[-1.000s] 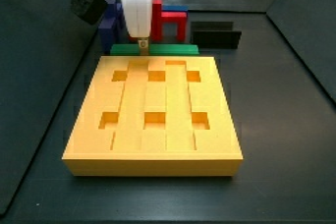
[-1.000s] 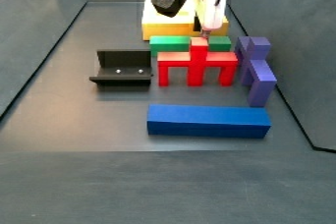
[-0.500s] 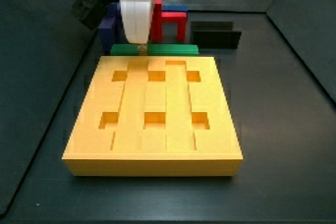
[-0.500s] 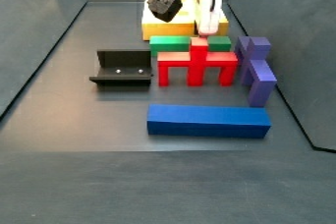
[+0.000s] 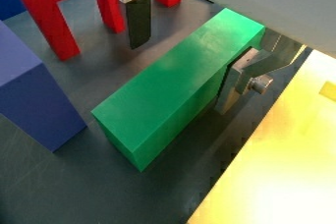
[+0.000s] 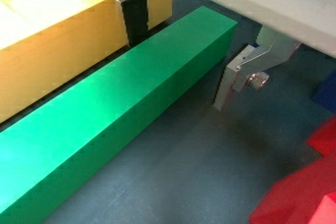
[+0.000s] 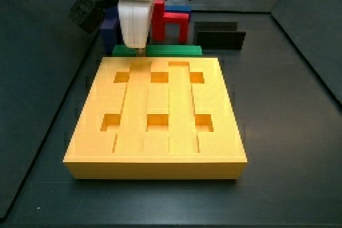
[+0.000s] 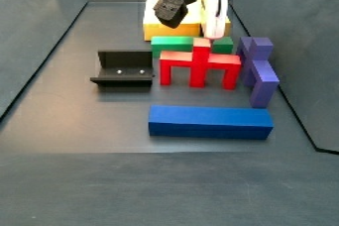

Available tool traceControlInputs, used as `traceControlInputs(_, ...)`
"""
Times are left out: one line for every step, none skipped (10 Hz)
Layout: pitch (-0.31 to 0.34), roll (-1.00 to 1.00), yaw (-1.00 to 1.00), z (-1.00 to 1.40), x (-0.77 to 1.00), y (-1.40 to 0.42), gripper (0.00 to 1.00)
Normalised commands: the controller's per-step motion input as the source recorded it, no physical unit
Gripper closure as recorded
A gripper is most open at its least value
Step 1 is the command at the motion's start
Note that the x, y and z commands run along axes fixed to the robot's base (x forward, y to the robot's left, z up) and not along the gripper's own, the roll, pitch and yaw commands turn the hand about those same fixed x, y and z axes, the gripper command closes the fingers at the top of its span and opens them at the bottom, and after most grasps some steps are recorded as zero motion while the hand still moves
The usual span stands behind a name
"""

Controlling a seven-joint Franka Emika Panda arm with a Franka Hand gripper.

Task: Pick up the green object. Move up. Move to above the board. Insert the green object.
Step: Pick up the green object.

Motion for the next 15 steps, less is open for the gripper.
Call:
traceControlInputs(0.0, 0.0, -0.03, -0.1, 0.0, 0.0, 0.0)
traceControlInputs(0.016, 0.0, 0.0, 0.0, 0.0, 0.0, 0.0)
traceControlInputs(0.034, 0.0, 0.0, 0.0, 0.06, 0.0, 0.0)
traceControlInputs(0.007, 0.0, 0.0, 0.0, 0.0, -0.02, 0.0)
traceControlInputs(0.0, 0.0, 0.0, 0.0, 0.0, 0.0, 0.0)
traceControlInputs(0.0, 0.0, 0.0, 0.0, 0.0, 0.0, 1.0)
traceControlInputs(0.0, 0.0, 0.0, 0.0, 0.0, 0.0, 1.0)
traceControlInputs(0.0, 0.0, 0.0, 0.0, 0.0, 0.0, 1.0)
traceControlInputs(0.0, 0.0, 0.0, 0.0, 0.0, 0.0, 1.0)
traceControlInputs(0.0, 0.0, 0.0, 0.0, 0.0, 0.0, 1.0)
traceControlInputs(0.0, 0.0, 0.0, 0.0, 0.0, 0.0, 1.0)
traceControlInputs(0.0, 0.0, 0.0, 0.0, 0.0, 0.0, 1.0)
traceControlInputs(0.0, 0.0, 0.0, 0.0, 0.0, 0.0, 1.0)
traceControlInputs(0.0, 0.0, 0.0, 0.0, 0.0, 0.0, 1.0)
traceControlInputs(0.0, 0.0, 0.0, 0.0, 0.0, 0.0, 1.0)
